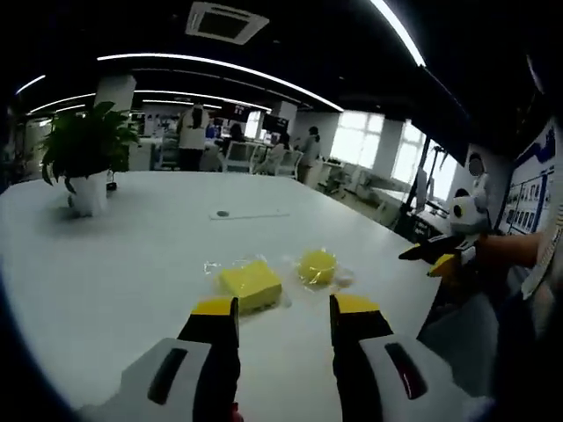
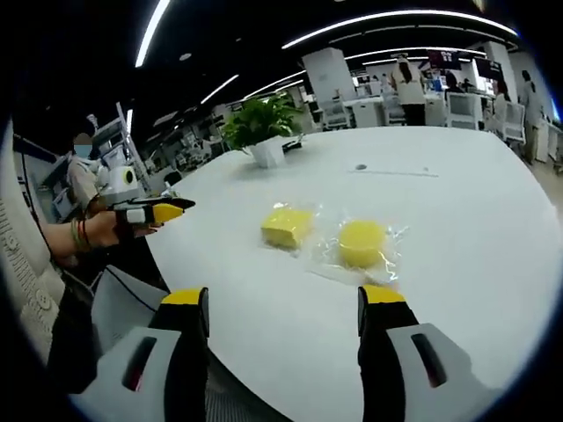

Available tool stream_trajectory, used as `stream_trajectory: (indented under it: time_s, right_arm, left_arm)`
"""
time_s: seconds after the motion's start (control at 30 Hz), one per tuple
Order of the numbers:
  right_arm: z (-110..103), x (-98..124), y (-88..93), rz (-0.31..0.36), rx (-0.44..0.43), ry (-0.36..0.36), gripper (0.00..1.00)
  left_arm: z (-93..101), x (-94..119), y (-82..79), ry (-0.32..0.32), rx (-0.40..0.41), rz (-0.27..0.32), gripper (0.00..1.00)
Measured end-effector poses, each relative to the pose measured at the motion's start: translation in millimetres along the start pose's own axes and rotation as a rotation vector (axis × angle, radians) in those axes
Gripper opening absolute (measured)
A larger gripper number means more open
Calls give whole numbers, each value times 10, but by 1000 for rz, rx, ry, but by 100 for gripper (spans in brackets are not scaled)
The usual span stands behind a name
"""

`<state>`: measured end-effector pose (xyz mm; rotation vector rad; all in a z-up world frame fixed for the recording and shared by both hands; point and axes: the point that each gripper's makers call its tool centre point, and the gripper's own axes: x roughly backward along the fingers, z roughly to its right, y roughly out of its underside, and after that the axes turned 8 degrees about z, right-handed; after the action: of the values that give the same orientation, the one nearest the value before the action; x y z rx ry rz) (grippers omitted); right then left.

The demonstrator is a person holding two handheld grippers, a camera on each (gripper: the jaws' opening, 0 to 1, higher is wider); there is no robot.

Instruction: Compare the silicone blocks by pressing each to a similar depth, holding the contact briefly, and releasing to observe deformation and rebound differences across the visible hardness samples.

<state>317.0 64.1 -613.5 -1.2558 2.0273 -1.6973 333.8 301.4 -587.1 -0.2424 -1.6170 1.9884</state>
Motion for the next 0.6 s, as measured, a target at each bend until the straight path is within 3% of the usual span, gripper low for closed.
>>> stream_trajectory:
  time_s: [0.33,0.6]
  right_arm:
    - [83,86,-8,9,-6,25,63]
    - [127,85,-9,16,-13,35,62]
  left_arm:
    - [-34,31,42,-11,-13,-19,42]
    - [-14,-64,95,16,30,-37,42]
